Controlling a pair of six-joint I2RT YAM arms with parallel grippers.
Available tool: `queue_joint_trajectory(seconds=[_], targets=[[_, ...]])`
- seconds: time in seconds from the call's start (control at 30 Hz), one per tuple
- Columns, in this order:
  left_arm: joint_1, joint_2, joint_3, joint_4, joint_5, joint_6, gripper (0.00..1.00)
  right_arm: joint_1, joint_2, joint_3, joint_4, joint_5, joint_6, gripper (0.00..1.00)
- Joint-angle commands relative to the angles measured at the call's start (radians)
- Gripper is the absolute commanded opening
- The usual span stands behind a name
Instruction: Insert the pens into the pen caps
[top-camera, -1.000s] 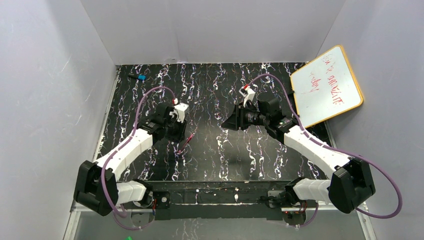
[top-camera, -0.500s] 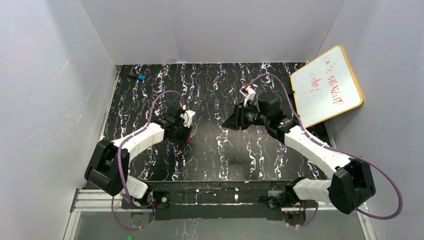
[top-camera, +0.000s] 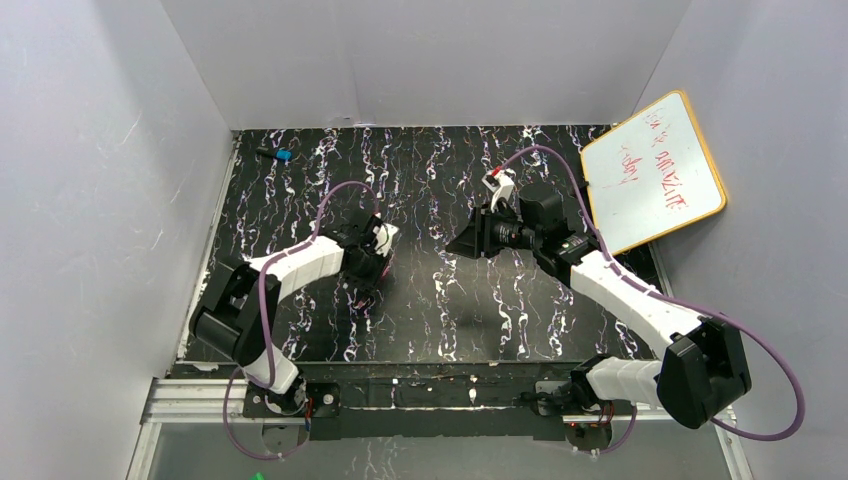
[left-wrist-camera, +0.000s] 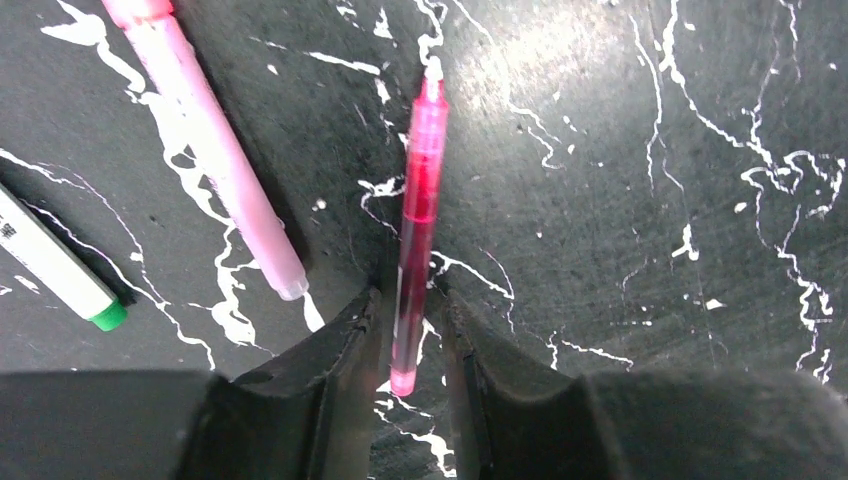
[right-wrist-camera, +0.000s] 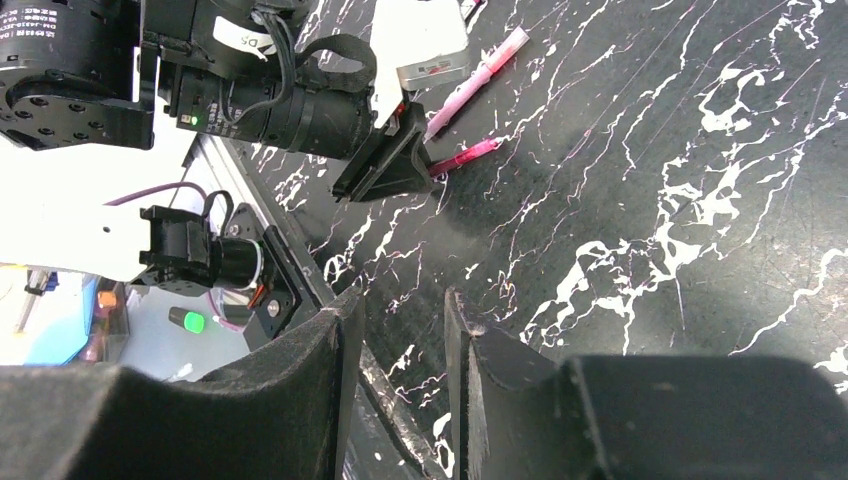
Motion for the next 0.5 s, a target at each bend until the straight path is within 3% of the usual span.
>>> queue_joint_trajectory(seconds=[0.0, 0.07, 0.27, 0.47], targets=[[-0.005, 0.032, 0.04, -0.047, -0.036, -0.01, 0.22, -0.013, -0.039, -0.01, 0.022, -0.019, -0.024, 0.44], [-0.005, 0.052, 0.047, -0.056, -0.027, -0.009, 0.0, -0.016, -0.04, -0.01, 0.022, -0.021, -0.025, 0.44], [-0.005, 0.051, 0.065, -0.061, 0.045, 0.009, 0.0, -0.027, -0.038, -0.007, 0.022, -0.026, -0.024, 0.44], [-0.005, -0.054, 0.151, -0.013, 0.236, -0.01, 0.0, -0.032, -0.04, -0.036, 0.13, -0.054, 0.038, 0.44]])
